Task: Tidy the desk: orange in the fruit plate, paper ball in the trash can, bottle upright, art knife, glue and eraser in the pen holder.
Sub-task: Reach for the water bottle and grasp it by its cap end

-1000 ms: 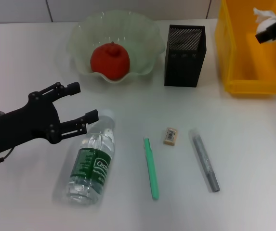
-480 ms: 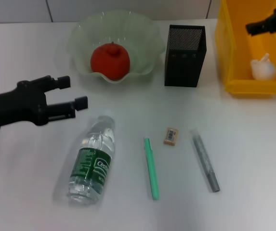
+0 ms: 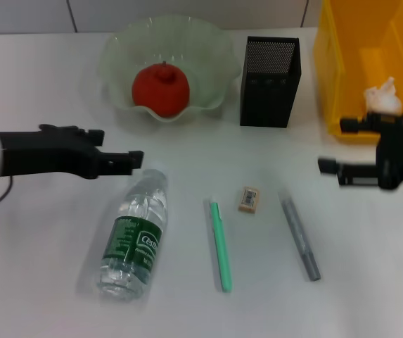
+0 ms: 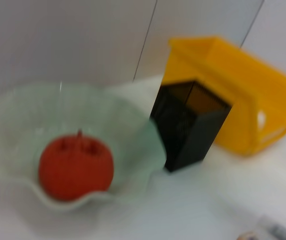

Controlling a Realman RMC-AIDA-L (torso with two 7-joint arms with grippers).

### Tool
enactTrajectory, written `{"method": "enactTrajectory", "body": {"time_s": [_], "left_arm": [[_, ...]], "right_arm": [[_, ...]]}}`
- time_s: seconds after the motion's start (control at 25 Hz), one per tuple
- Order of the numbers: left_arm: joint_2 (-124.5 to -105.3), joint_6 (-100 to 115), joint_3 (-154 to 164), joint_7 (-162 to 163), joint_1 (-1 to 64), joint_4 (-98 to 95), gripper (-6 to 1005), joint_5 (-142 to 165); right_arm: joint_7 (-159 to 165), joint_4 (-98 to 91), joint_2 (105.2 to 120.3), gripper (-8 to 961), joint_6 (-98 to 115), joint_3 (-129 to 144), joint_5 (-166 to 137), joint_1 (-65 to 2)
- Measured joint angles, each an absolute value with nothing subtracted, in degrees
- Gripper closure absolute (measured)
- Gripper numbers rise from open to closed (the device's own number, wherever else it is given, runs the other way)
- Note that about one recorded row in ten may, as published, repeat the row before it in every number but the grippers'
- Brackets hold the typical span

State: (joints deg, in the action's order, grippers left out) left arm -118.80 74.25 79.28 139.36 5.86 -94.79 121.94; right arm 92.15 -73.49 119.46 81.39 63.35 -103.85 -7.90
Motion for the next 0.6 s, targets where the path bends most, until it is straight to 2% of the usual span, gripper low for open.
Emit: {"method": "enactTrajectory", "body": {"time_s": [0.12, 0.28, 0.4, 0.6], "left_arm": [[-118.80, 72.85, 84.25, 146.60, 6.30, -98.08, 139, 128.54], [-118.93, 72.12, 93.61, 160.76, 10.46, -99.86, 139, 142.42], [-119.24, 71.39, 96.65, 165.06, 15.32, -95.37, 139, 145.27], [-119.27, 68.98, 96.94, 165.03, 17.91, -90.32, 139, 144.81]], "right_arm": [[78.65, -63.40, 119.38, 140, 84.76, 62.79, -99.84, -6.98], [63.30, -48.77, 119.15, 140, 89.39, 60.38, -97.82, -8.64], [60.47, -44.54, 119.11, 139, 90.58, 59.47, -97.73, -9.34], [56.85, -39.22, 119.14, 139, 91.29, 58.02, -97.42, -9.64]]}}
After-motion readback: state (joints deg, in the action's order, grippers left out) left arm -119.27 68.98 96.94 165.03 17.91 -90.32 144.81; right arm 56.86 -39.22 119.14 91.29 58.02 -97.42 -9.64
